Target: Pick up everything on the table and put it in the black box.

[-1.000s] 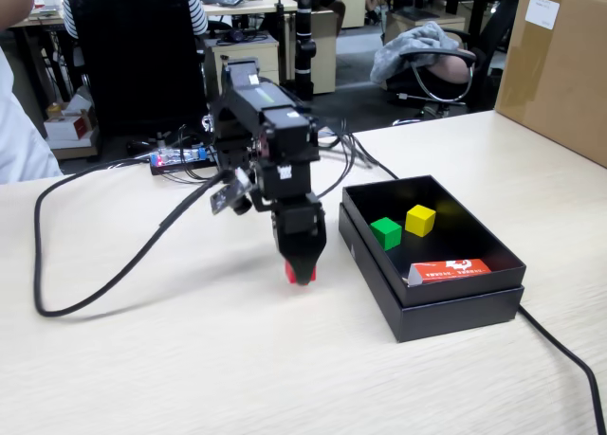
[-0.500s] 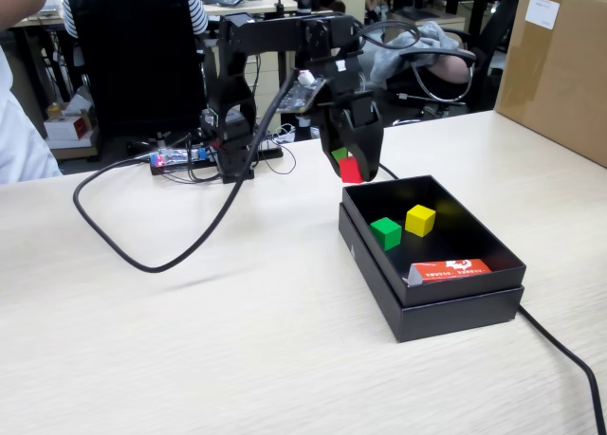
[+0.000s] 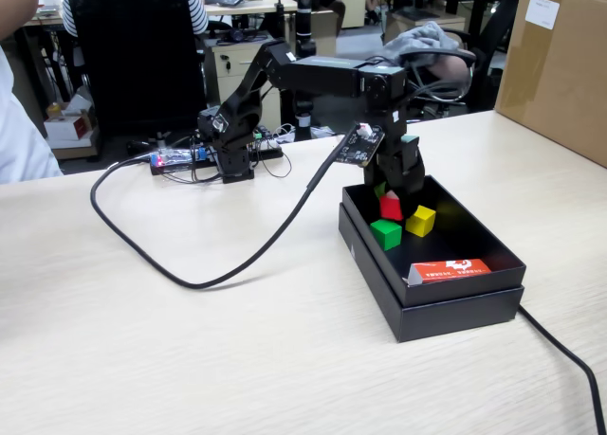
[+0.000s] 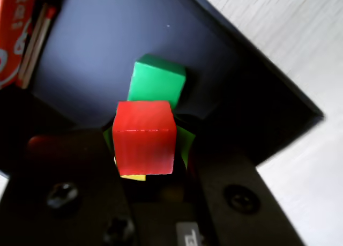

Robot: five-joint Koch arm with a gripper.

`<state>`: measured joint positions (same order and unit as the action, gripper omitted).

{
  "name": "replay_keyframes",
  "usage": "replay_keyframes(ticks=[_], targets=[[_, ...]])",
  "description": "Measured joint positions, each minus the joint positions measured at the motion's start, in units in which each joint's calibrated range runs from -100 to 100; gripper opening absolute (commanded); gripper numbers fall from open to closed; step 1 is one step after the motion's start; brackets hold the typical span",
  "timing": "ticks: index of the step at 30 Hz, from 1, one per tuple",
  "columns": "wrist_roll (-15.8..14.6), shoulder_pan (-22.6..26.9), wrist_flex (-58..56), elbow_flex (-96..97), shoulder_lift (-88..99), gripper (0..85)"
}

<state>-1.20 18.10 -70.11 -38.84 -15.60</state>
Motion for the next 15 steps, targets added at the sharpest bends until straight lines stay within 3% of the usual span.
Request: replay_keyframes(ticks=[7, 15], targets=[[-1.32, 0.15, 0.08, -0.09, -1.29, 38.7], [-1.51, 0.1, 0.54, 0.73, -0.91, 44.5]])
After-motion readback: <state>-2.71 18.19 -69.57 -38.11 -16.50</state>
